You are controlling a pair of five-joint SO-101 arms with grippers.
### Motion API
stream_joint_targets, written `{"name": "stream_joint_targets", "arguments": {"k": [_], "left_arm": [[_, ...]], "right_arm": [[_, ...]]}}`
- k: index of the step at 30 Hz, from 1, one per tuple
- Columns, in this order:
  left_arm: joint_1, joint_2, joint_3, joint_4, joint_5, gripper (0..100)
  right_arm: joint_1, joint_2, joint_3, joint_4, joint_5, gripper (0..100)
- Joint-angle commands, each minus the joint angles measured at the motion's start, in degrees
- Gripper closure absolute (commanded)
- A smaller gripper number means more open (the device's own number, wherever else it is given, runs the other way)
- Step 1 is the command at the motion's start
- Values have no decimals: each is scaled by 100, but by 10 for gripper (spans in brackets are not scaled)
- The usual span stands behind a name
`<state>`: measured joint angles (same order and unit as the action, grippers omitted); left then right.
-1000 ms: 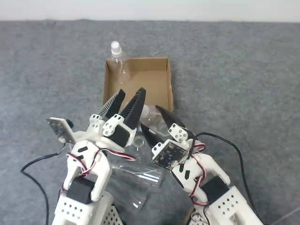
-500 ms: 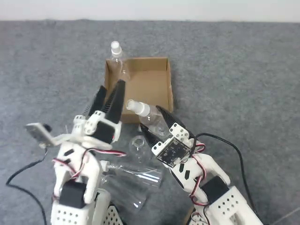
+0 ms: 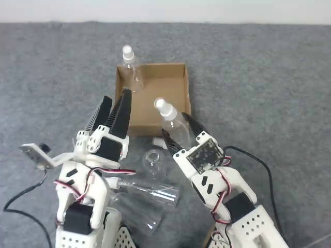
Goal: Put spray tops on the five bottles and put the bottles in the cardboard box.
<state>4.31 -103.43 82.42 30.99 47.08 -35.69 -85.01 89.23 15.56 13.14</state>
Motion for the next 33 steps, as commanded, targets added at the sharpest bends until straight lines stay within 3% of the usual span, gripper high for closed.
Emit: {"name": "stream_joint_targets", "arguments": {"k": [1,10,15,21,28,33], "left_arm": [[18,-97,-92,0,62,779],[-26,-97,-84,-18,62,779],[9,-97,-84,-18,53,779],[18,-88,-84,-18,44,779],[35,-70,-75,-18,44,779],[580,-88,110,-18,-378,779]], "right_arm": [[-57,-215,-721,-13,-79,983],[-127,-215,-1231,-13,273,983],[-558,-215,-1275,-13,721,983],[-787,-242,-1310,-13,730,982],[-778,-1455,-1081,57,712,983],[-804,-1877,-765,22,712,985]]}}
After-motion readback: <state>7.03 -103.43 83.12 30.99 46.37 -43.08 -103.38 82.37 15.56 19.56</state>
